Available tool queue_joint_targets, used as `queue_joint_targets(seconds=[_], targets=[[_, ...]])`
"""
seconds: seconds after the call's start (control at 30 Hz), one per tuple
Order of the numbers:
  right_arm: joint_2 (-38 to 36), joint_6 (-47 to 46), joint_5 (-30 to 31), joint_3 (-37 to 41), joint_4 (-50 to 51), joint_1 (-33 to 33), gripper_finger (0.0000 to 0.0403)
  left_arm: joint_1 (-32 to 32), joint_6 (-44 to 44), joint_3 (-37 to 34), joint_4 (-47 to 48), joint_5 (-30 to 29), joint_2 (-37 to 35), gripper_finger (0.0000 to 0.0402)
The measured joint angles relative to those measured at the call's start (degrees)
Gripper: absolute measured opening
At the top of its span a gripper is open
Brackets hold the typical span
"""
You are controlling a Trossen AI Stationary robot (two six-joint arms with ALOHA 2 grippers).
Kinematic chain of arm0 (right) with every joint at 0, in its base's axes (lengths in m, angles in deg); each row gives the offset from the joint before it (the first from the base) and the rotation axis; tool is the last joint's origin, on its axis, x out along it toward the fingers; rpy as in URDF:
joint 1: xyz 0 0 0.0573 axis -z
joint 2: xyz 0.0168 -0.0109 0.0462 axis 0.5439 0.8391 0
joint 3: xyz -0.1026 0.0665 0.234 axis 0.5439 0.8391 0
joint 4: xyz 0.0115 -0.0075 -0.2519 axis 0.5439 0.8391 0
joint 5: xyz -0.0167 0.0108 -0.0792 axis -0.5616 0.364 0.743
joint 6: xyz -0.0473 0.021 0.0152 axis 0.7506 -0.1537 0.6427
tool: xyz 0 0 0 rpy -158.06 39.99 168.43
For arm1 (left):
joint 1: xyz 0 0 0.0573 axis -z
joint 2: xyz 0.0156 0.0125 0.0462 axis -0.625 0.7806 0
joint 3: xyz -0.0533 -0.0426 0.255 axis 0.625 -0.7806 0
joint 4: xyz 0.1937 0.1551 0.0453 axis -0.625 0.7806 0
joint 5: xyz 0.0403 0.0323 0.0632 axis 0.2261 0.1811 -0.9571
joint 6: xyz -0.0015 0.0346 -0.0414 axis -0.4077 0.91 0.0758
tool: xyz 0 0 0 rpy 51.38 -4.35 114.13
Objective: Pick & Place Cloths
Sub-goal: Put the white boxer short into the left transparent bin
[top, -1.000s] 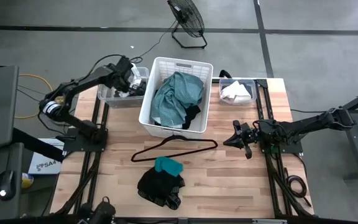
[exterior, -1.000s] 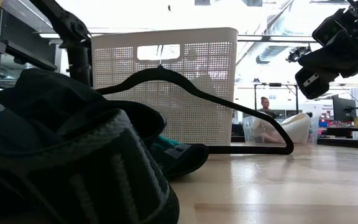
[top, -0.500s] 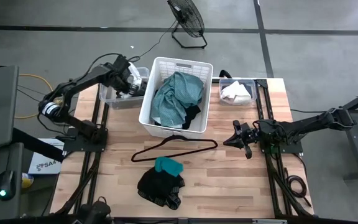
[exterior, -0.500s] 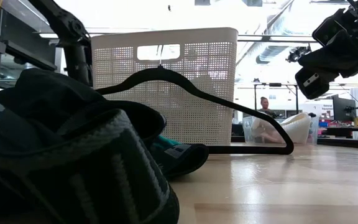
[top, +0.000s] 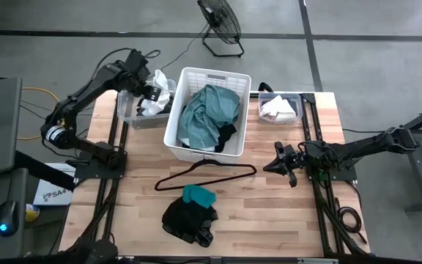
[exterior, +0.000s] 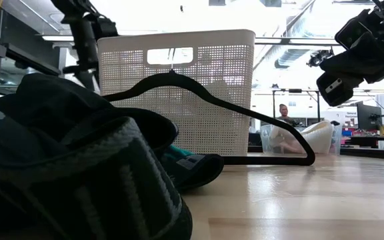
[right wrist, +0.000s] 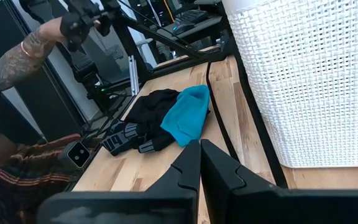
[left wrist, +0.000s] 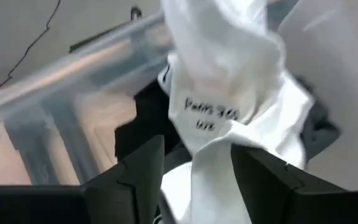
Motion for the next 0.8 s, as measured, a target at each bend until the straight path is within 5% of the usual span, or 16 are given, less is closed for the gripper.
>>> queue_joint_targets(seconds=[0.4,0.8], targets=[[0.01,-0.01,-0.02,-0.01,0.0,-0.02,0.0003,0.0,-0.86,1.92,-5.28,-2.01,0.0,0.0191],[0.0,0.0,-0.02,0.0,0.01,-0.01,0.0003,0.0,1.15,1.92,5.31,-11.74,0.02,0.0191]])
